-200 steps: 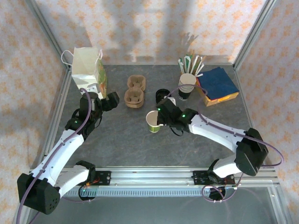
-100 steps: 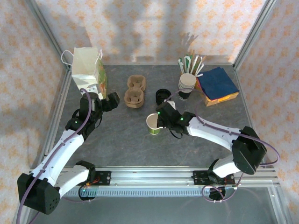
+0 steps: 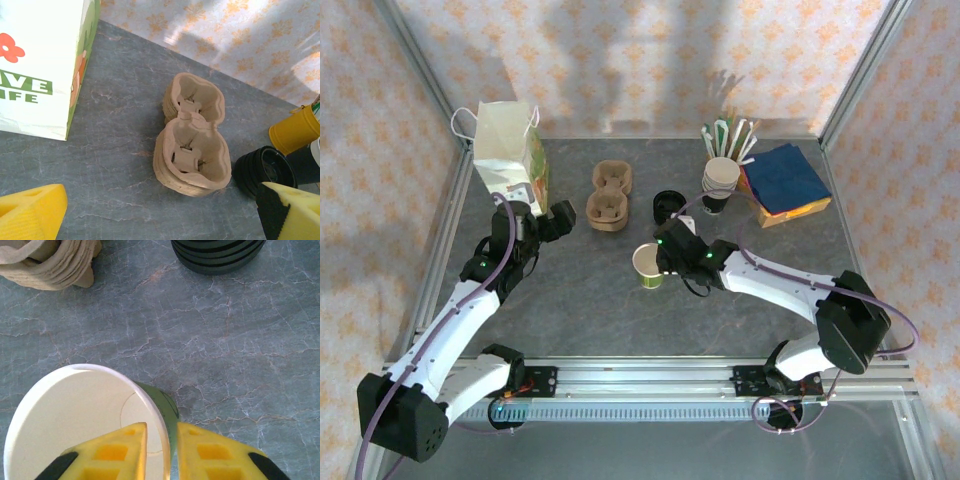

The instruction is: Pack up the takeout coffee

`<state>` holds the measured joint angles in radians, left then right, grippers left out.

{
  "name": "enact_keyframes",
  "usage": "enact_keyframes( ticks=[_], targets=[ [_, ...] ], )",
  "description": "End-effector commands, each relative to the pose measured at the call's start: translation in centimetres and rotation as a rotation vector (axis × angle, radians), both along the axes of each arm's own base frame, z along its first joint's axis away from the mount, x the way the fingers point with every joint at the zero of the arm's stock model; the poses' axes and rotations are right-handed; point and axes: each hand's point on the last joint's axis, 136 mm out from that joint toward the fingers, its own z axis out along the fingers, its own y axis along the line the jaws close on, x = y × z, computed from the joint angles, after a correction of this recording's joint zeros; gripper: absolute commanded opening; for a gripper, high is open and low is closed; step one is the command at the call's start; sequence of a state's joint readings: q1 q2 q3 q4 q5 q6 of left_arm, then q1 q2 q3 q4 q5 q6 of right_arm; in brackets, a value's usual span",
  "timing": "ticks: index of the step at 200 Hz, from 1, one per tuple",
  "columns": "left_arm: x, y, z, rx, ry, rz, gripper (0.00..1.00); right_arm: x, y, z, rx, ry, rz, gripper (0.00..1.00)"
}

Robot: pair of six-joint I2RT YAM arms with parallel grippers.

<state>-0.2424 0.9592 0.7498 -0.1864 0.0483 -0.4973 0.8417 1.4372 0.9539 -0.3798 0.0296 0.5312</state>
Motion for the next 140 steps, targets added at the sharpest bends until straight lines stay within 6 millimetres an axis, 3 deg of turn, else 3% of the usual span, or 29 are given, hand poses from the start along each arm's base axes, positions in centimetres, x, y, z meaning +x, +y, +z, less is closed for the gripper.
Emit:
enact_keyframes(
  ticks=[1, 56, 101, 124, 128, 140],
  targets=[
    [-0.2, -0.5, 1.4, -0.029, -0.041, -0.016, 0.98, 0.2, 0.2, 2.3, 0.018, -0.025, -0.006, 0.25],
    [-0.2, -0.9, 2.6, -0.053, -0.043, -0.031, 0.98, 1.0, -0.9, 8.1, 0.061, -0.162, -0.02, 0.38],
    [0.3, -1.7, 3.3, -0.094, -0.046, -0.058, 0.96, 3.8, -5.2, 10.2, 0.082, -0.284, -0.133, 0.48],
    [0.9, -2.9, 4.0, -0.12, -0.049, -0.089, 0.95, 5.2, -7.2, 10.2, 0.075, -0.357, -0.183, 0.53],
    [1.0, -3.1, 4.0, -0.124, -0.049, -0.094, 0.95, 5.2, -7.7, 11.2, 0.092, -0.389, -0.195, 0.53],
    [1.5, -4.1, 4.4, -0.132, -0.051, -0.115, 0.95, 5.7, -8.8, 11.3, 0.098, -0.43, -0.224, 0.55]
  ],
)
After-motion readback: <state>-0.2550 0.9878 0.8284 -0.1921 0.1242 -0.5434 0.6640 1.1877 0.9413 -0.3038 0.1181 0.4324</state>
